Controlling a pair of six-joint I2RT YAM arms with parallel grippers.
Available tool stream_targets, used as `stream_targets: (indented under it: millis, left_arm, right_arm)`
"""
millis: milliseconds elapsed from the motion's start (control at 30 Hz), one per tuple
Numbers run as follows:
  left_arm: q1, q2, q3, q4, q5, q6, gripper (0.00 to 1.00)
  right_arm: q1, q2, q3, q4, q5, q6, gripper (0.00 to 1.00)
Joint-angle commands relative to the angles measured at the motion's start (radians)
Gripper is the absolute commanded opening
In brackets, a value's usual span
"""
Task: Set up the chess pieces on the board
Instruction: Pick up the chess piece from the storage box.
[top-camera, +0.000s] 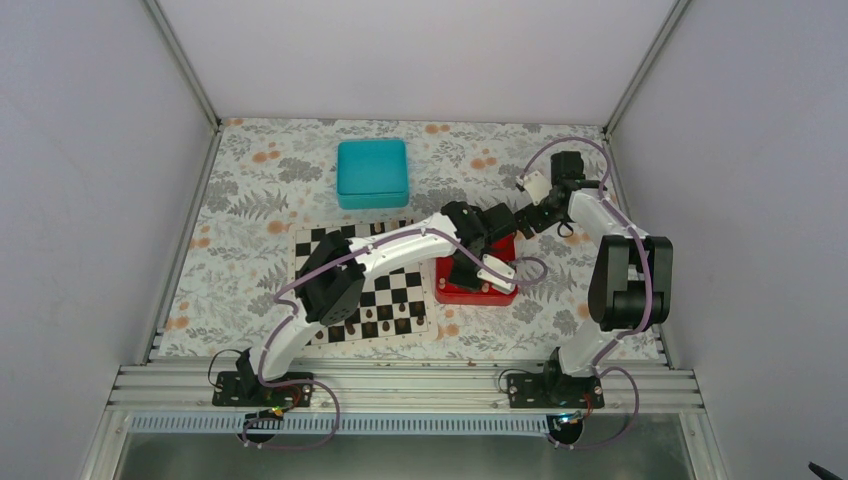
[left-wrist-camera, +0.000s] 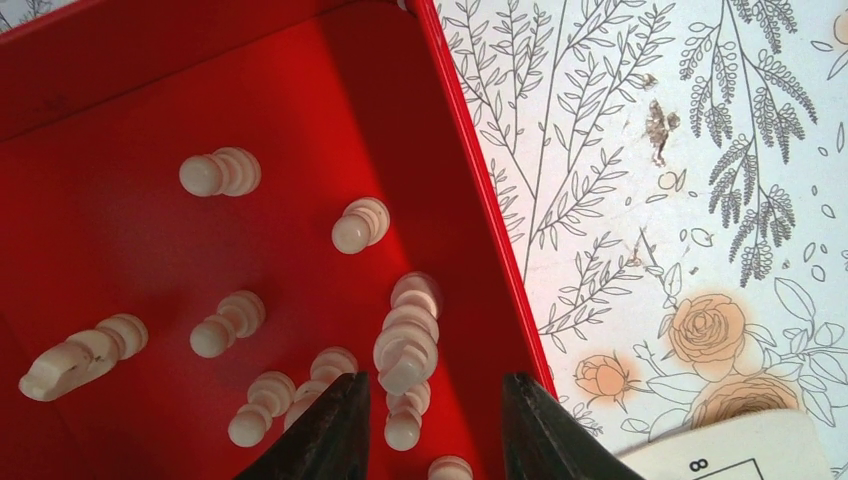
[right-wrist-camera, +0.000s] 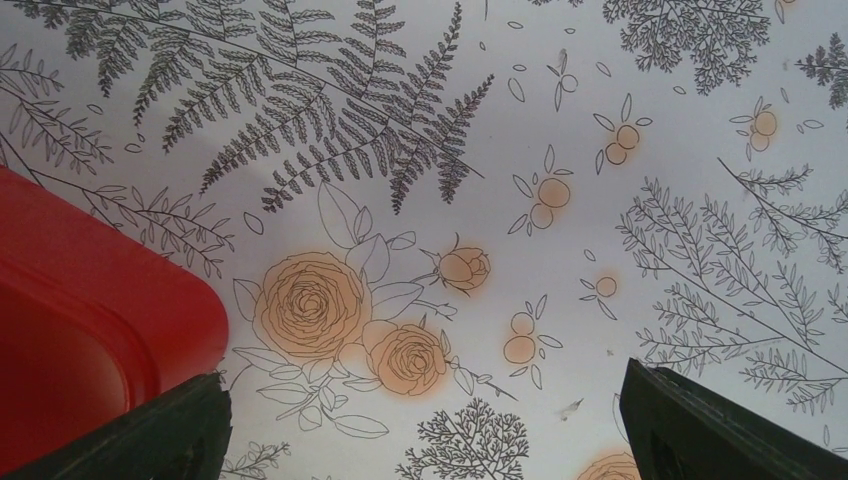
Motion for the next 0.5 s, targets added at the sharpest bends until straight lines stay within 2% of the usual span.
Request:
stream_targets:
  millis: [0,467]
  left_arm:
    - [-0.009,0.025,0.041,0.0,0.001,-0.002,0.33]
    - [-0.009,0.069,0.067,-0.001,-0.019,0.008,0.31]
  right_arm:
    - [-0.009,0.013,0.002,-0.008,-0.023,-0.005,1.0]
    - [-0.008,0.019,0.006,-0.022,-0.045,-0.008,1.0]
